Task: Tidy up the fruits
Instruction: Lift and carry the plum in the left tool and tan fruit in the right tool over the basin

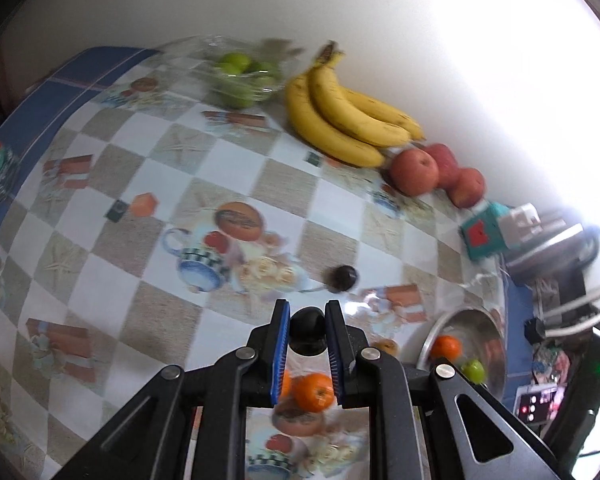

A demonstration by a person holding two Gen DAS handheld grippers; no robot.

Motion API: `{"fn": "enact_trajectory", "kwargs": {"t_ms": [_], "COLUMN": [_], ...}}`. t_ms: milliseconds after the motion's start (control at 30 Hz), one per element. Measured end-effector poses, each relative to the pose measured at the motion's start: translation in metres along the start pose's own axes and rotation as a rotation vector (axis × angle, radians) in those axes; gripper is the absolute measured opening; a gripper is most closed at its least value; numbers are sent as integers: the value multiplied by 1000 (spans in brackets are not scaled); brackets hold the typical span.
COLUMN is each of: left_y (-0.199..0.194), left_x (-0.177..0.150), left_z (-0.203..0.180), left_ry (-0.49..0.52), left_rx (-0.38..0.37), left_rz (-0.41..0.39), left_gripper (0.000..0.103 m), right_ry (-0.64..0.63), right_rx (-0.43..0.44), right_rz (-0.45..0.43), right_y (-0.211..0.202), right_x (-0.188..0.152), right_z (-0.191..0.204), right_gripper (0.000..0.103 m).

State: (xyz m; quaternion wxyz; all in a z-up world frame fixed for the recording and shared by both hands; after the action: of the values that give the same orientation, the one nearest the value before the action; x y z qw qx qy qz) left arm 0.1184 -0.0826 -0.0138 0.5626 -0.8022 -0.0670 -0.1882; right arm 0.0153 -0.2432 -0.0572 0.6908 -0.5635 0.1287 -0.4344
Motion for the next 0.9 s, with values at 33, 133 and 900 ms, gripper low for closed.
{"fn": "enact_trajectory", "kwargs": {"t_ms": [33, 133, 900], "left_y": [0, 1, 16], "left_x": [-2, -9, -102], "left_z": [-6, -27, -158], "left_ry": [15, 66, 416], "left_rx": [-4, -19, -142], "left_rz": [1, 9, 128], "left_gripper": [19, 19, 20], "right_ry": [8, 39, 279], "right_rx": [-4, -22, -80], "right_rz": [-4, -12, -130], "right_y": [-2, -7, -68], "right_x": [2, 7, 28], "right_z": [-4, -19, -125], "right_gripper": [25, 25, 26]}}
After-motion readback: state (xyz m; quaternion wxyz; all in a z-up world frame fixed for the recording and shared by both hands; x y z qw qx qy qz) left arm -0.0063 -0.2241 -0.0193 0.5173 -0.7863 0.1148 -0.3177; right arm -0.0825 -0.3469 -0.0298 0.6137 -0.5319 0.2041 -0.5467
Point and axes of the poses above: each gripper's, at about its wrist camera, not at the fingertips, and y roughly the way its jaws point, z to its left, x to its top, the point moved 7 cm from there along y, roughly the way its jaws point, and after that the axes turned 3 degrees about x, right-handed, at the moved point
